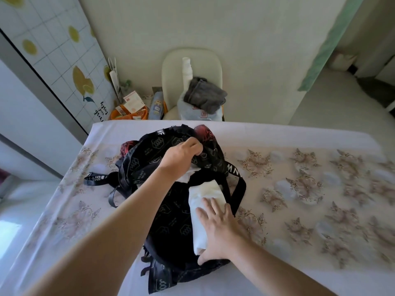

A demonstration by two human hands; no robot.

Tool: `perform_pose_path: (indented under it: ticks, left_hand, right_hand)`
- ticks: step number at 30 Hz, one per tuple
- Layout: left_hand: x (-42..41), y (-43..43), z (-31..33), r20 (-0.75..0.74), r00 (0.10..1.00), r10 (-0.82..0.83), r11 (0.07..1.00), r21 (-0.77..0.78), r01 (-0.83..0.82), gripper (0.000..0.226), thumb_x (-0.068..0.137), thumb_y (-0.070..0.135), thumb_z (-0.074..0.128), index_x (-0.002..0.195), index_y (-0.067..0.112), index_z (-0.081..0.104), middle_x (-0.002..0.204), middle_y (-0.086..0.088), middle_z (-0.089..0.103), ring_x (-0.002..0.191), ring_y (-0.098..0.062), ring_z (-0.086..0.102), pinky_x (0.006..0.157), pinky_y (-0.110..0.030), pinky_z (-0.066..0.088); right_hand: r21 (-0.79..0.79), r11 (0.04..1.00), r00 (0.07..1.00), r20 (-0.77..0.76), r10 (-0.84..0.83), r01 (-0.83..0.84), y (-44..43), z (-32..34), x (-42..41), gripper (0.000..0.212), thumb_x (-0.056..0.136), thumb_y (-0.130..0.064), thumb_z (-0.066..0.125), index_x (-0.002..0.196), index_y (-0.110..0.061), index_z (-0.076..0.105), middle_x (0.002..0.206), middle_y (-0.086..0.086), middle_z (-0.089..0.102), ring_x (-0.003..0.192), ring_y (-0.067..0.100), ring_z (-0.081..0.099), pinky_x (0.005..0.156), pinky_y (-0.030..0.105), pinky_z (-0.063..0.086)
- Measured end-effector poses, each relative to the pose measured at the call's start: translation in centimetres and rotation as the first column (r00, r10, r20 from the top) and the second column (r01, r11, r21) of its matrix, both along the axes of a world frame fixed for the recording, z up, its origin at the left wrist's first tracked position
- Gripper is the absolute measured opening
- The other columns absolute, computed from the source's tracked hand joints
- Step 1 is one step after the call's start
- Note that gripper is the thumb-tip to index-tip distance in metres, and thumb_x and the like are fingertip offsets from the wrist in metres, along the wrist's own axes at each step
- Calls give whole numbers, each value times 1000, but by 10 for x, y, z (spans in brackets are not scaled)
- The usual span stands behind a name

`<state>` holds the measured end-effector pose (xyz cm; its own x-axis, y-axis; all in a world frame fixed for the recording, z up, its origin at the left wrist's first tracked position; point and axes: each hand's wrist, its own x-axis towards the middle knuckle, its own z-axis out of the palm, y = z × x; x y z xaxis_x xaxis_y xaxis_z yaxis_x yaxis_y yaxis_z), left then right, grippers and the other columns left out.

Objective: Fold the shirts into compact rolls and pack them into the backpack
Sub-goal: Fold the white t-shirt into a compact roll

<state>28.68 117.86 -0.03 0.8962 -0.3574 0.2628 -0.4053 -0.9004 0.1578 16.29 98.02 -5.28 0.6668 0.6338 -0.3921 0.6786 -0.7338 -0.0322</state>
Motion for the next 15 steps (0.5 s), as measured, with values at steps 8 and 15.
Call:
perform_pose_path:
  ticks: [8,15]
  left_hand:
    - [-22,35,12,-11,998,58,994,95,-56,60,82,-4,63,130,32,55,116,4,67,94,-20,67,67,-31,55]
    - [-2,44,33,-160,958,238,971,55,-233,27,102,28,46,117,27,68,112,2,71,102,-23,65,82,-40,53]
  right_hand:
    - [163,971,984,-61,-164,172,28,25,29,73,88,-68,34,130,-13,56,132,12,50,124,31,44,106,47,32]
    - [342,889,949,-183,-255,305,82,-3,83,64,94,-17,51,152,-14,24,156,14,20,142,35,25,110,44,38]
